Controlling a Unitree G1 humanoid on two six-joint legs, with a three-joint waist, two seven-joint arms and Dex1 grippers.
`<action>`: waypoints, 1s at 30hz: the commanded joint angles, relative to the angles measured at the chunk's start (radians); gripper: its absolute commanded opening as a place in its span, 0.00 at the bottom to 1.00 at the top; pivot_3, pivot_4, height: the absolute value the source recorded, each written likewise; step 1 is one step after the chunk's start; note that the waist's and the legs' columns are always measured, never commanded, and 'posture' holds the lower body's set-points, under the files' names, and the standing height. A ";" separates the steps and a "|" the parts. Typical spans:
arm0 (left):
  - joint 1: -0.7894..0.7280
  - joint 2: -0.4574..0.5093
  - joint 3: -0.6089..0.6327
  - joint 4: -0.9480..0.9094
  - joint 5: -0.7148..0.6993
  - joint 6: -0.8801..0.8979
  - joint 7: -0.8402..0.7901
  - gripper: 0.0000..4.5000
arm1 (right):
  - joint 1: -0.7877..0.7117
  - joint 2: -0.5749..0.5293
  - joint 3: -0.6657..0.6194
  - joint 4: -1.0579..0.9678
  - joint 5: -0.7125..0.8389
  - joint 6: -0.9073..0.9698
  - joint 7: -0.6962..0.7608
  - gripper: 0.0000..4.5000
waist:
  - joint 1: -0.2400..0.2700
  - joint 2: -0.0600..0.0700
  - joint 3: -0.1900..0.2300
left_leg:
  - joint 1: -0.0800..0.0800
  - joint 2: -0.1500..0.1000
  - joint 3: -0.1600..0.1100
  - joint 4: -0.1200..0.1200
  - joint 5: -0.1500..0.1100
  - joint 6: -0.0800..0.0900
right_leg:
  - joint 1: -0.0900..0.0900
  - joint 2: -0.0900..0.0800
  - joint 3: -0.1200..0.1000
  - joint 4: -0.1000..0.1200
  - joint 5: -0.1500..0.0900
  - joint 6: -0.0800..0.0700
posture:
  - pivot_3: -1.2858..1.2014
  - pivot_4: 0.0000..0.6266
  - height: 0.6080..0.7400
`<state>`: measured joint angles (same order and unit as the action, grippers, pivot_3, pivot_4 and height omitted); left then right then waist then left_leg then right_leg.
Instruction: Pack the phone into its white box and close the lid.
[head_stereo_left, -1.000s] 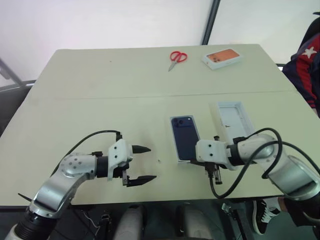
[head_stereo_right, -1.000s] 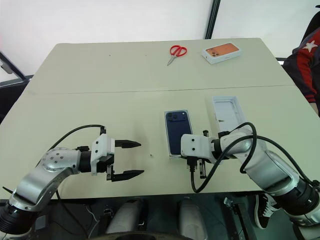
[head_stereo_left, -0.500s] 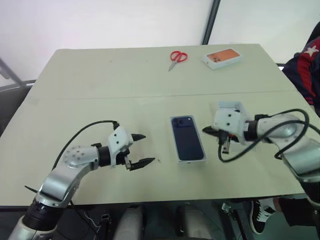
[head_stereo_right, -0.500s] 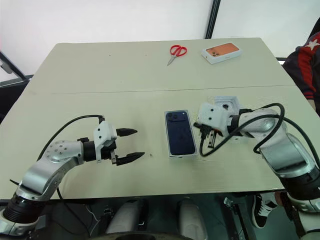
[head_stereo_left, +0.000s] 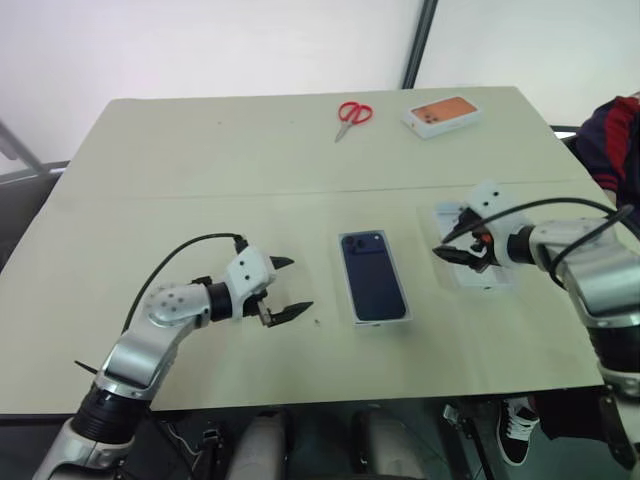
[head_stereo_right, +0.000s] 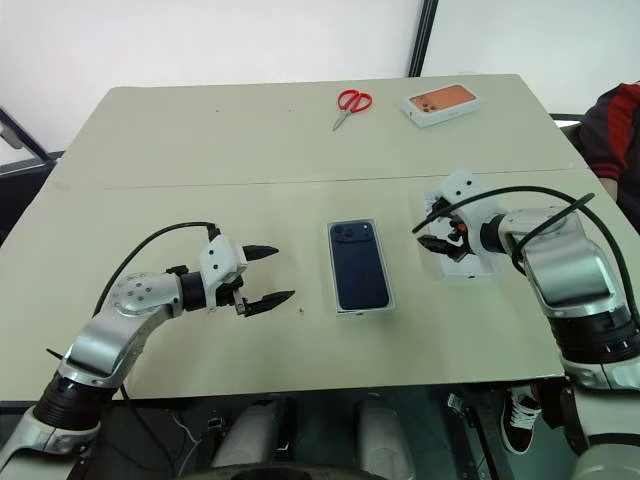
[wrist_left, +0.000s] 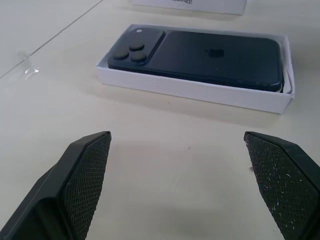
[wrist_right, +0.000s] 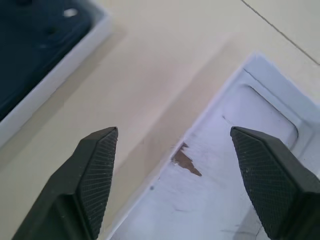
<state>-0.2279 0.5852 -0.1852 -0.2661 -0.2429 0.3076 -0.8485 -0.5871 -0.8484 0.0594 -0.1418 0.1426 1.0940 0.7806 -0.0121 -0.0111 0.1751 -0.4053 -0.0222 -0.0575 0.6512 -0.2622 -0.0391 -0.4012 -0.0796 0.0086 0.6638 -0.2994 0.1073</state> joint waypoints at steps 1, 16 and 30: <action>-0.041 -0.007 -0.038 0.028 0.063 -0.075 -0.009 1.00 | -0.028 -0.005 -0.005 0.008 0.006 0.040 -0.026 0.87 | 0.004 0.000 0.000 | -0.001 0.000 0.000 0.000 0.000 0.000 | 0.000 0.000 0.000 0.000 0.000 0.000 | 0.52 0.24 1.00; -0.133 -0.094 -0.061 0.109 0.083 -0.047 -0.014 0.48 | -0.047 0.003 -0.024 -0.034 0.047 0.042 -0.068 0.88 | 0.000 0.000 0.000 | -0.002 -0.001 0.000 0.001 0.000 0.000 | -0.002 0.000 0.000 0.001 0.000 0.000 | 0.52 0.24 1.00; -0.222 -0.101 -0.150 0.110 0.150 0.159 0.003 0.00 | 0.098 -0.063 0.243 -0.246 -0.037 -0.175 -0.014 0.01 | 0.000 0.000 0.000 | -0.002 -0.001 0.000 0.003 0.000 0.000 | -0.002 -0.001 0.000 0.001 0.000 0.000 | 0.52 0.24 1.00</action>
<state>-0.4278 0.4877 -0.3271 -0.1322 -0.1091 0.4549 -0.8556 -0.4743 -0.9127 0.2998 -0.3838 0.1400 0.9480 0.7795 -0.0119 -0.0113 0.1750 -0.4078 -0.0233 -0.0575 0.6538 -0.2622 -0.0388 -0.4032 -0.0799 0.0081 0.6652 -0.2993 0.1078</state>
